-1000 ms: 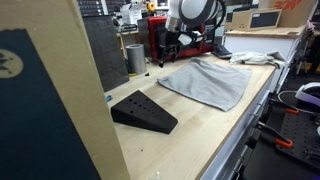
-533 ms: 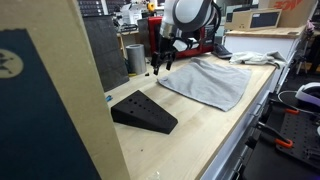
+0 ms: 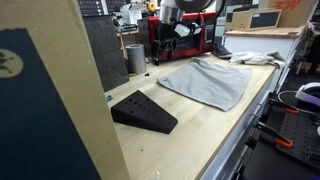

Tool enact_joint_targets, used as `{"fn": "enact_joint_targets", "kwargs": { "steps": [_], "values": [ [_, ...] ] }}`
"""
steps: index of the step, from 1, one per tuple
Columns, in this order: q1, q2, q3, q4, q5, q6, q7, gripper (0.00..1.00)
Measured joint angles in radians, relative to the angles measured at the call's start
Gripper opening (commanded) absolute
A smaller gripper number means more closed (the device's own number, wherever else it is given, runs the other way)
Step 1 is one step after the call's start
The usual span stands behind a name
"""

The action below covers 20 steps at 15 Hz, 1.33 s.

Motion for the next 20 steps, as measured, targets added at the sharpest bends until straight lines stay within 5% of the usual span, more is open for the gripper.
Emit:
{"fn": "enact_joint_targets", "kwargs": {
  "steps": [8, 20],
  "values": [
    [-0.006, -0.281, 0.001, -0.062, -0.059, -0.322, 0.059, 1.0],
    [-0.02, -0.482, 0.016, -0.133, -0.059, -0.495, 0.057, 1.0]
  ]
}}
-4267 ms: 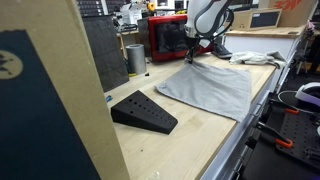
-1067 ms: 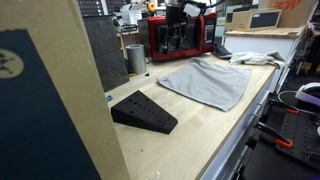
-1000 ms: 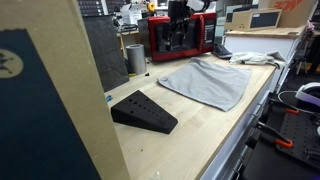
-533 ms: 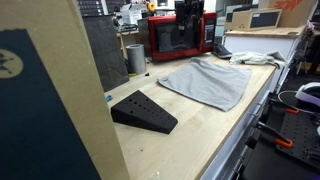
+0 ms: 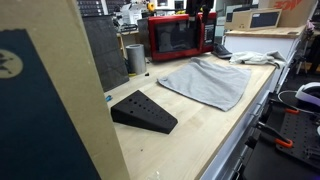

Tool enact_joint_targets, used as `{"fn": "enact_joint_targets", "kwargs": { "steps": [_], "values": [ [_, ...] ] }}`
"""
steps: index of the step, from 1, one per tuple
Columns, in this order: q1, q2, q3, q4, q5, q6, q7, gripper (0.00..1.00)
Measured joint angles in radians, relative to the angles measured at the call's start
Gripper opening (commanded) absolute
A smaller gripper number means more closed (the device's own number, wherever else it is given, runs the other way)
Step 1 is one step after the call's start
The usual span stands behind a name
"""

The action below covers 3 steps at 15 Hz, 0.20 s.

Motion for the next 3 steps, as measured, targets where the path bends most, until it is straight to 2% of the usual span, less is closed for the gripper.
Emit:
{"fn": "enact_joint_targets", "kwargs": {
  "steps": [3],
  "values": [
    [-0.001, 0.007, 0.0, 0.0, 0.0, 0.0, 0.0, 1.0]
  ]
}}
